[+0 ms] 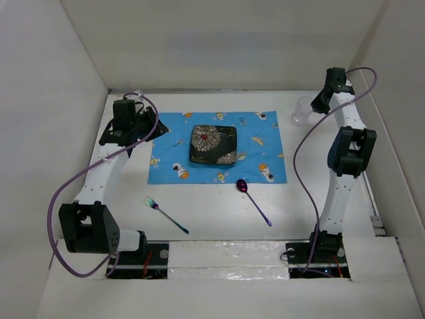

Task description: Set the dinner table for one person

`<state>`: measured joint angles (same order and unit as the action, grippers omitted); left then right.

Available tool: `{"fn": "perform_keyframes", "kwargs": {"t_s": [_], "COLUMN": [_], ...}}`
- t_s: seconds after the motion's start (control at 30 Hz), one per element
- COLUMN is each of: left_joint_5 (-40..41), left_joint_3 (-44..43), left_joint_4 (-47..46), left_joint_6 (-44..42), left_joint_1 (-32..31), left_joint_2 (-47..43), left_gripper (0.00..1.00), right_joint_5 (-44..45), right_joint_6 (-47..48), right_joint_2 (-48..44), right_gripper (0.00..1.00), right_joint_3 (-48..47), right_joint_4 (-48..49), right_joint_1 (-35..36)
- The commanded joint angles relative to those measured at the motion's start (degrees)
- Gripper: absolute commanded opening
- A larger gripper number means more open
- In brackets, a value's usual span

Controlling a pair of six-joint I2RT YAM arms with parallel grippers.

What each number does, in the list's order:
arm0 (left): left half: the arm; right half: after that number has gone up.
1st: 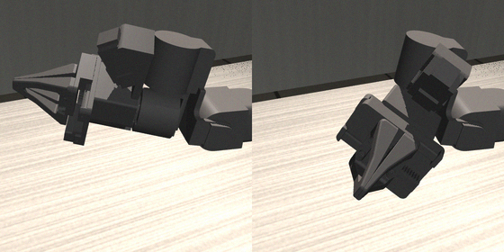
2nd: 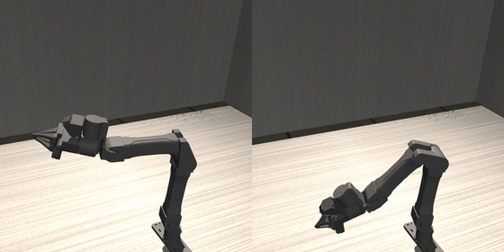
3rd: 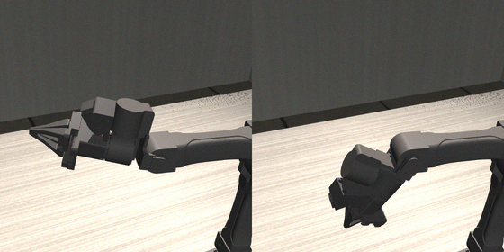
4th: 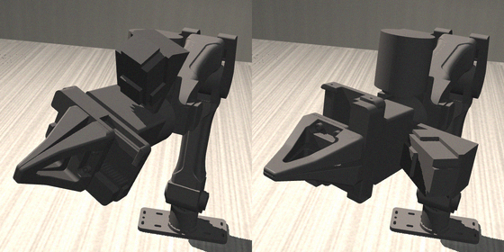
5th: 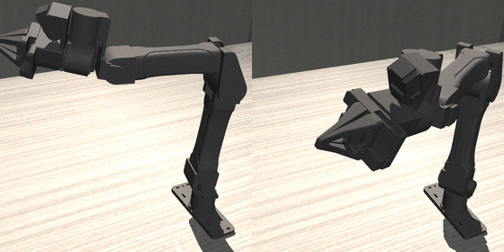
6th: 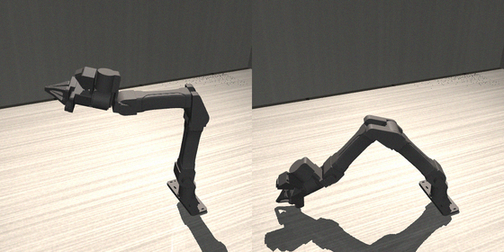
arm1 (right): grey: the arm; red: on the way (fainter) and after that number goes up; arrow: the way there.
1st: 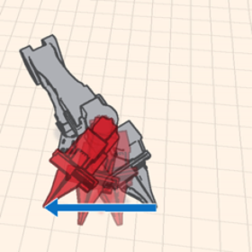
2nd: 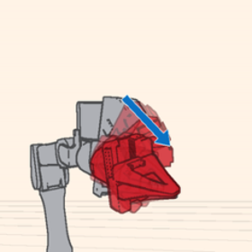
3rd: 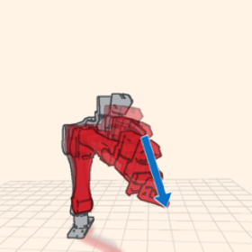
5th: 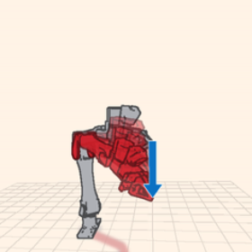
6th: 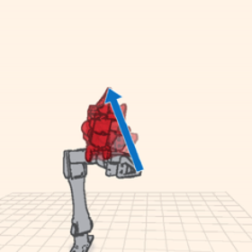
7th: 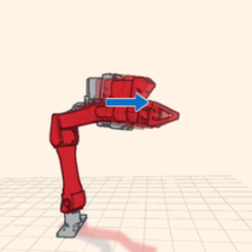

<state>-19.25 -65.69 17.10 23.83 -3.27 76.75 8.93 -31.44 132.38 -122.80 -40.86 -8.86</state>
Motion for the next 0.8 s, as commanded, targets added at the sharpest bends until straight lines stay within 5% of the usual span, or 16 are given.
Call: {"fn": "perform_keyframes", "kwargs": {"t_s": [0.0, 0.37, 0.77], "left_joint_5": [-0.4, -2.8, -2.9], "left_joint_3": [-1.9, -2.5, 0.4], "left_joint_4": [-0.7, -1.6, -2.5], "left_joint_6": [-0.7, -0.5, -0.3], "left_joint_1": [0.2, 0.2, 0.2], "left_joint_2": [-2.7, -2.7, -5.0], "left_gripper": [0.26, 0.27, 0.30], "right_joint_5": [0.4, -5.6, 1.1], "right_joint_6": [0.9, 4.0, 4.5], "right_joint_2": [-9.2, -20.7, -8.5], "right_gripper": [0.00, 0.00, 0.00], "right_joint_3": [3.9, 13.0, 0.3], "right_joint_4": [3.9, 6.7, 0.3], "right_joint_1": [1.3, 15.1, 19.6]}}
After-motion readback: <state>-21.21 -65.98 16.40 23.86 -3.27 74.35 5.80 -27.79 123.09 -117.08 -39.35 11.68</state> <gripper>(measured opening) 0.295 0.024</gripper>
